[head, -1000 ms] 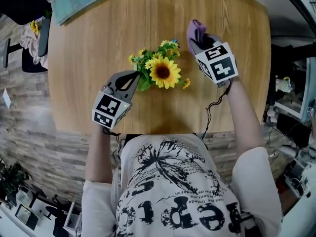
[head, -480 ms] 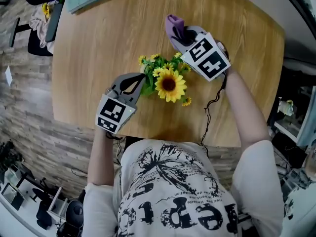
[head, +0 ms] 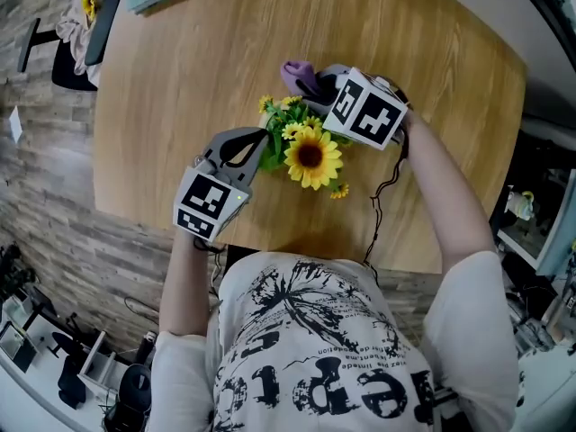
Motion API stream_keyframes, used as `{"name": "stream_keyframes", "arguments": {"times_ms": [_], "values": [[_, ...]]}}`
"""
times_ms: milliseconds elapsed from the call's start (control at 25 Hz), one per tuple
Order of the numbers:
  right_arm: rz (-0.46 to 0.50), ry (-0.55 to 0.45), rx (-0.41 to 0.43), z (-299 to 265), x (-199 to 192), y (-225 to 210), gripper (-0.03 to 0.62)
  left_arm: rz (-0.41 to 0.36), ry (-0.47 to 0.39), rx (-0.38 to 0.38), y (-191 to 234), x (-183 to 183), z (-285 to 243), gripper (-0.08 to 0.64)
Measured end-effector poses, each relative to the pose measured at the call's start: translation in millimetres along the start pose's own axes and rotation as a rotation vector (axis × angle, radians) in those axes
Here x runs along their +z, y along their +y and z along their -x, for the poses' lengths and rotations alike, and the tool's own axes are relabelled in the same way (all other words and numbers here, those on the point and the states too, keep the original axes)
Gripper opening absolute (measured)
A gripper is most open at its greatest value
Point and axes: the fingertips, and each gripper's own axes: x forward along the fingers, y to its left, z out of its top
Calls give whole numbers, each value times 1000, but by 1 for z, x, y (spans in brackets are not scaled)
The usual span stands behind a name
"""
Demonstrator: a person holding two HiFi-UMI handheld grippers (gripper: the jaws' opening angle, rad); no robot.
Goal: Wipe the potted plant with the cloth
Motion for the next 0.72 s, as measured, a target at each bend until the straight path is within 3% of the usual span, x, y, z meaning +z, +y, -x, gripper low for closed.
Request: {"name": "stream_keyframes", "arguments": {"times_ms": [120, 280, 720], "values": [[33, 30, 53, -2, -3, 10, 71, -23, 8, -4, 1, 1, 0, 3], [62, 77, 101, -2, -12, 16, 69, 25, 8, -14, 4, 1, -3, 3], [150, 117, 128, 2, -34, 32, 69, 39, 8, -5, 5, -1, -5, 3]]}}
